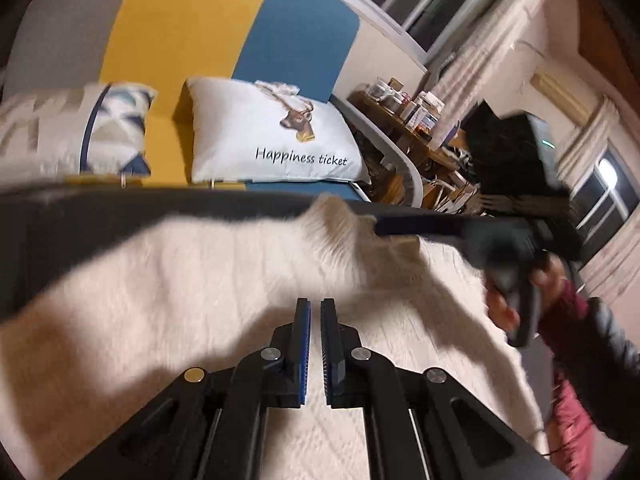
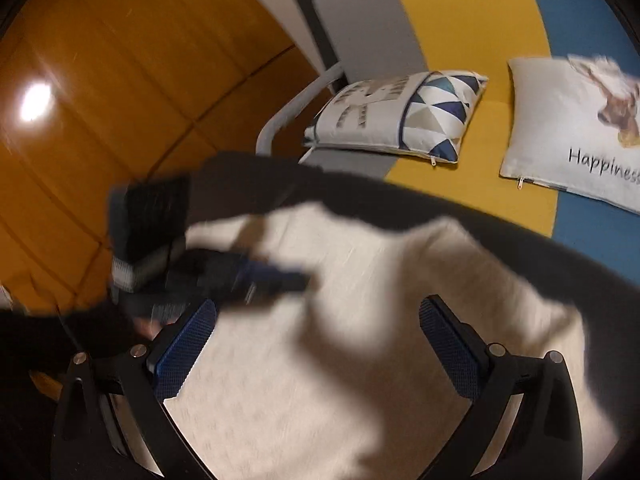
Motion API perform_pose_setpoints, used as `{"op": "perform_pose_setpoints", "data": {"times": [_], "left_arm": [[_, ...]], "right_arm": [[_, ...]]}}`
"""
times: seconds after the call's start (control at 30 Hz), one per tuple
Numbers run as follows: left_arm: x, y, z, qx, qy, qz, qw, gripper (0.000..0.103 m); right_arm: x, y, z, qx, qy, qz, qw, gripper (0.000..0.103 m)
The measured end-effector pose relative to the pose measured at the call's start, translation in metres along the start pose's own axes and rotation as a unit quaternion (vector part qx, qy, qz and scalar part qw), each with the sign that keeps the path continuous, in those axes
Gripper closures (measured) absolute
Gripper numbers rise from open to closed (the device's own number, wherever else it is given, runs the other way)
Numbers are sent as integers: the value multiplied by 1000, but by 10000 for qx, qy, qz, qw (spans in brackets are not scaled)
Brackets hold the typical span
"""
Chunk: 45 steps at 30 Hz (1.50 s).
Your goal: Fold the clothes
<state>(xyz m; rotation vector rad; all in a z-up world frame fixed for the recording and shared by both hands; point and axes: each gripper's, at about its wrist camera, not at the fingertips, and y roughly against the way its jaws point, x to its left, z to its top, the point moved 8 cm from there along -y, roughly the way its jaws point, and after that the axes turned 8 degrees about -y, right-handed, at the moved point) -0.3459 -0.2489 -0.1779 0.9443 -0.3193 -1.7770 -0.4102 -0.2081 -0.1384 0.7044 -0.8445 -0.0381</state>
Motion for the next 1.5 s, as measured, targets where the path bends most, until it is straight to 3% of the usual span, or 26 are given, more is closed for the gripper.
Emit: {"op": "perform_pose_setpoints", "data": {"times": [0.07,0.23,0.33,0.37,0.63,0.73,0.9,1.0,1.03,1.07,1.1,1.23,1.33,1.43,1.5], "left_arm": [[6,-3,-2,40,164,-71,9998,99],[12,-12,-6,134,342,-137,9992,99],[9,-12,-7,130,207,-73,9997,98],[9,-12,-7,138,208,-66,9997,98],[9,-12,-8,172,216,2,9996,98],[0,-8,-4,159,28,59,9999,95],[-36,-25,26,147,-754,126,9970,94],[-31,-52,37,355,-904,466,9942,94],[-24,-61,37,446,-850,589,9936,94],[-17,-65,37,432,-655,528,9955,95],[-10,-67,36,401,-441,441,9972,95],[0,-62,35,326,-70,315,9989,96],[-6,-52,38,330,-35,369,9988,96],[-8,-16,38,4,135,201,9997,93],[7,21,29,-157,128,484,9986,93]], "right_arm": [[-12,-10,16,-40,-317,-3,9995,0],[-7,-38,17,657,-858,713,9916,0],[9,-39,31,394,-942,1245,9869,0],[8,-40,35,325,-1014,1242,9865,0],[-9,-39,49,-17,-1507,868,9848,1],[-4,-8,38,-98,-1365,599,9888,1],[-10,31,1,-100,-1446,516,9881,1],[-21,36,-24,74,-1617,320,9863,1],[-29,31,-34,196,-1744,185,9843,1],[-44,29,-40,190,-1861,-241,9821,1],[-55,32,-42,-42,-1975,-407,9794,3],[-77,60,-43,-995,-2508,94,9629,7],[-75,62,-46,-1039,-2384,69,9656,7],[-66,66,-49,-1071,-2269,-336,9674,6],[-44,66,-59,-966,-1831,-691,9759,6]]}}
